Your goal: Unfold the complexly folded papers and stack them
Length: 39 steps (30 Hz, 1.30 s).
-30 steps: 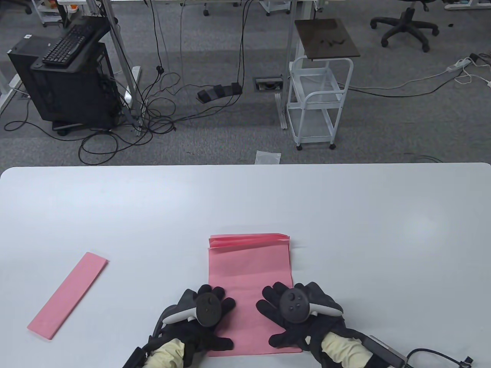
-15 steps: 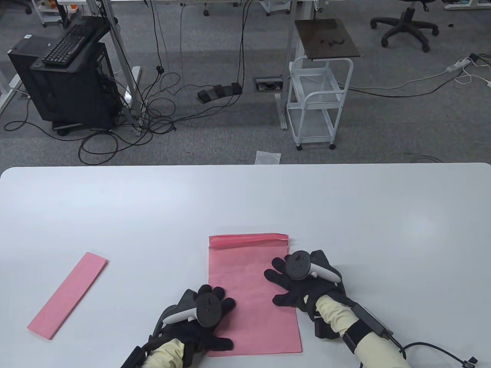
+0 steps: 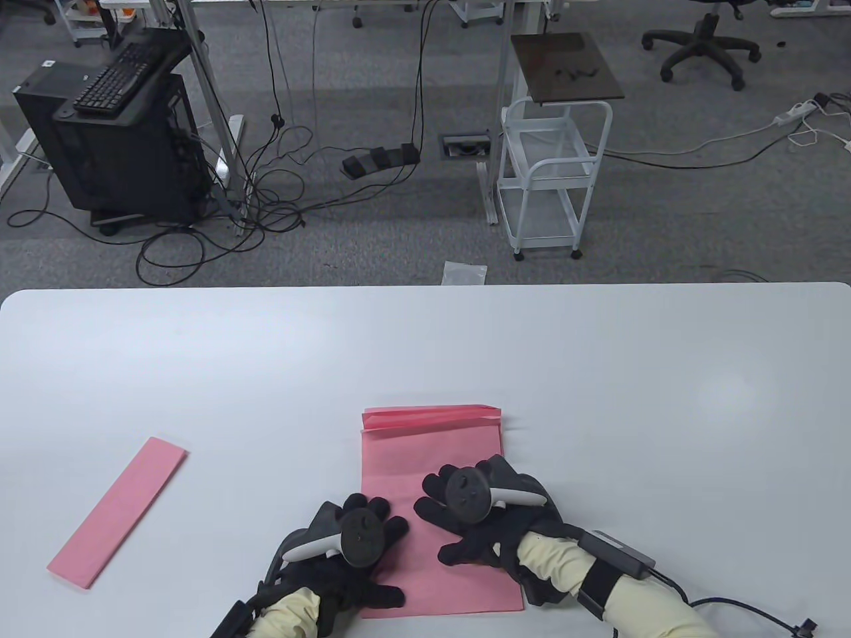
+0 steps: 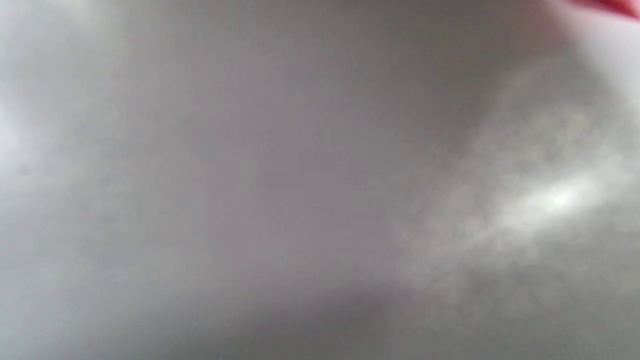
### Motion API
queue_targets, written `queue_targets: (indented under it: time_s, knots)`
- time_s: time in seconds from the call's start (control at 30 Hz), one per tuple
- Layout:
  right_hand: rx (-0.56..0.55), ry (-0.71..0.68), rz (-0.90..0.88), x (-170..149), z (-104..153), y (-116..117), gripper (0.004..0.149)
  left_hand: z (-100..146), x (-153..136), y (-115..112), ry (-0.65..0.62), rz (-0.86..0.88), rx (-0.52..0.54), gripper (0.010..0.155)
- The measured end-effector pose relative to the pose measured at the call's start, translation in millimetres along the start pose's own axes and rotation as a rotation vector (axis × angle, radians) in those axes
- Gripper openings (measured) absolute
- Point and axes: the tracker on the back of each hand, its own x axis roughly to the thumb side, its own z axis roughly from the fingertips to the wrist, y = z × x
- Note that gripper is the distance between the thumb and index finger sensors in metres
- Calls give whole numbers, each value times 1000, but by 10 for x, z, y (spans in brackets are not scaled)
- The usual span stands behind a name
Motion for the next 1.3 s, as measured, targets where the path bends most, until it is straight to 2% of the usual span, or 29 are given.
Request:
queue_targets:
  time_s: [0.03,0.13,0.27,0.4,0.53,0.67,0.77,0.83,0.87,0.93,1.0,1.07,1.17,1.27,1.3]
  knots:
    - [16,31,-62,-64,-47,-47,68,0,1,1,0,1,1,98]
    - [-32,116,-142,-283,-192,-243,62,-1,4,1,0,1,3,98]
    - [-78,251,-281,-607,-352,-481,61,-1,5,1,1,0,5,97]
    - [-145,332,-424,-861,-419,-590,58,-2,5,0,2,2,6,97]
    - [-173,367,-437,-917,-427,-639,58,-3,5,0,1,3,5,97]
    - [-180,341,-520,-888,-380,-718,59,-2,5,-2,2,4,3,97]
    - [-280,216,-516,-758,-194,-730,67,-2,3,-2,3,4,3,98]
    - [-389,135,-409,-598,31,-654,69,-4,3,-2,2,5,2,98]
    - [-387,106,-360,-527,123,-588,70,-4,2,-2,2,5,2,97]
    - [-300,52,-289,-381,304,-380,71,-4,2,-2,2,5,2,98]
    - [-159,19,-219,-209,527,-48,72,-4,2,-2,2,5,2,97]
    - [-94,24,-167,-139,671,174,75,-4,2,-2,2,5,2,97]
    - [-62,63,-205,-179,750,410,77,-4,2,-2,2,5,2,97]
    - [-45,123,-170,-264,717,525,76,-3,2,-2,6,7,8,98]
    - [-43,95,-180,-286,718,535,76,-2,1,0,8,9,11,98]
